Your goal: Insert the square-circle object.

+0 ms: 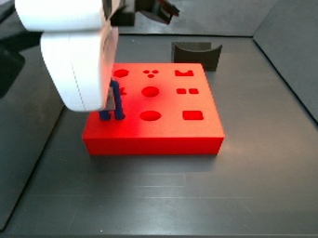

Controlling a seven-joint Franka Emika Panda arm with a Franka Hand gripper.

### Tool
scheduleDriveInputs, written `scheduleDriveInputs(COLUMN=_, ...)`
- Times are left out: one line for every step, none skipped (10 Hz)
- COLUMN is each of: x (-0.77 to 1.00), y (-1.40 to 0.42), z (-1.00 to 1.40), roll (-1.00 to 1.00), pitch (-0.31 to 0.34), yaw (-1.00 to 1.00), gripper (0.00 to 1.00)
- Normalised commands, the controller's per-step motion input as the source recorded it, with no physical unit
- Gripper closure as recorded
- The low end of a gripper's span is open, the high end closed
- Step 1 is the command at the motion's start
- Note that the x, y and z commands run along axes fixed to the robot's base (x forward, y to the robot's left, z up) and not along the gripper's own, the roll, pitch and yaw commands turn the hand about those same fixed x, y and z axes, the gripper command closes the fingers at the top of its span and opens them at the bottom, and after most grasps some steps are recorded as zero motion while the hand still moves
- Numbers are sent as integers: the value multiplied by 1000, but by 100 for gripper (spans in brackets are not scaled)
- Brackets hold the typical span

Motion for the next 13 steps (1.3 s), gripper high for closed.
scheduleDriveInputs(x=-94, y=-54, z=-923, roll=36, pitch=-74, yaw=-51, gripper=100)
scheduleDriveInputs(x=-54, y=-74, z=-957, roll=6, pitch=-121, yaw=0, gripper=100)
scheduleDriveInputs(x=0, y=-109, z=-1000, roll=0, pitch=-119, yaw=0, gripper=100)
scheduleDriveInputs(x=0, y=-151, z=-1000, roll=0, pitch=-126, yaw=0, gripper=100)
scheduleDriveInputs(x=0, y=-177, z=-949, roll=0, pitch=-173, yaw=0, gripper=100)
scheduleDriveInputs(x=100, y=-169, z=-866, roll=0, pitch=-210, yaw=0, gripper=100)
scheduleDriveInputs(x=226, y=-86, z=-786, roll=0, pitch=-227, yaw=0, gripper=100)
scheduleDriveInputs(x=431, y=0, z=-800, roll=151, pitch=-110, yaw=-131, gripper=100)
scheduleDriveInputs(x=709, y=43, z=-689, roll=264, pitch=-10, yaw=-180, gripper=100)
scheduleDriveInputs(x=826, y=186, z=-640, roll=309, pitch=3, yaw=-246, gripper=100)
scheduleDriveInputs(x=311, y=109, z=-577, roll=354, pitch=69, yaw=-223, gripper=100)
scheduleDriveInputs(x=0, y=31, z=-411, roll=333, pitch=143, yaw=-57, gripper=100)
scheduleDriveInputs(x=0, y=0, z=-677, roll=287, pitch=43, yaw=-3, gripper=100)
